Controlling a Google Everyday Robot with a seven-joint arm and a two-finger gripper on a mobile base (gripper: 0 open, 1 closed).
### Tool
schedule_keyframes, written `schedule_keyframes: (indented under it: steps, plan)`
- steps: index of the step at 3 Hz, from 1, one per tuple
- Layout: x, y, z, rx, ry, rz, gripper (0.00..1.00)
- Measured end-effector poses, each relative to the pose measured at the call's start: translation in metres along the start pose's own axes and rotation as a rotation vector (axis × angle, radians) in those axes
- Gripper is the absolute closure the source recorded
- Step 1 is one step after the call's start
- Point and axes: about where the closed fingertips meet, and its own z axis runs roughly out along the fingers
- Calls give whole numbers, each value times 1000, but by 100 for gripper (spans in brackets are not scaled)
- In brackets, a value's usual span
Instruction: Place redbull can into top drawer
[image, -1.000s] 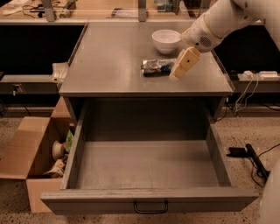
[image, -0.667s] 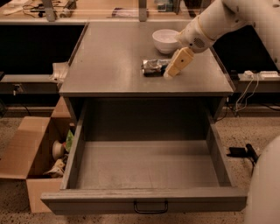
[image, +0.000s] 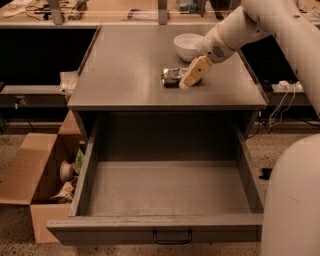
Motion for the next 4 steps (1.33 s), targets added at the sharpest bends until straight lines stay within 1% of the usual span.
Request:
schedule_keyframes:
  steps: [1,2,3,4]
  plan:
    - [5,-8,19,-19,-3,33,0]
    - [7,-12,31,-32,-1,47,0]
    - [11,-13,40,-42,8,53,18]
    - [23,-12,53,-56,30,61,49]
